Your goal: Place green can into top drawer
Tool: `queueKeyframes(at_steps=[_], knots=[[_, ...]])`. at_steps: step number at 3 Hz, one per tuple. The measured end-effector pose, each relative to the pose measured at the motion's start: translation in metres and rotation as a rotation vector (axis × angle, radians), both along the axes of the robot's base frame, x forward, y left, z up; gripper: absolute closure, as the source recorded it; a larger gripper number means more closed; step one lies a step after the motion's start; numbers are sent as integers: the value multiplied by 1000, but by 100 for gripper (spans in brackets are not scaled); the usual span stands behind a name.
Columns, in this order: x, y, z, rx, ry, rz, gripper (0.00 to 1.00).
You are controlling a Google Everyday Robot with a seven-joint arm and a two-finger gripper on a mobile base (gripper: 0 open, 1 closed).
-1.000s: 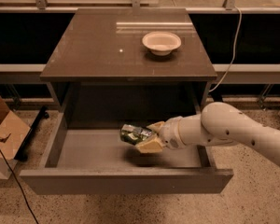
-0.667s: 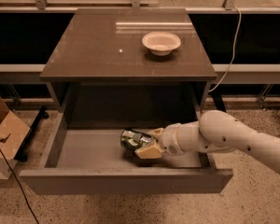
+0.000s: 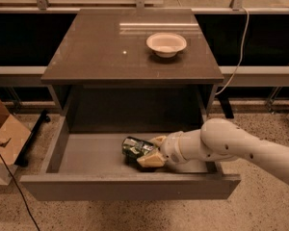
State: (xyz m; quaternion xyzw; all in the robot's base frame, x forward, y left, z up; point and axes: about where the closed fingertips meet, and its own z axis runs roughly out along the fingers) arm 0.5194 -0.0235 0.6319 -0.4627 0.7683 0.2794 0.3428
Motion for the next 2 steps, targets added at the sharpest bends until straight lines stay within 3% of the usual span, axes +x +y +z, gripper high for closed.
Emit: queueKeyframes(at_steps=[1,2], knots=[[-1,2,-1,1,2,4,0],[-1,2,-1,1,2,5,0]])
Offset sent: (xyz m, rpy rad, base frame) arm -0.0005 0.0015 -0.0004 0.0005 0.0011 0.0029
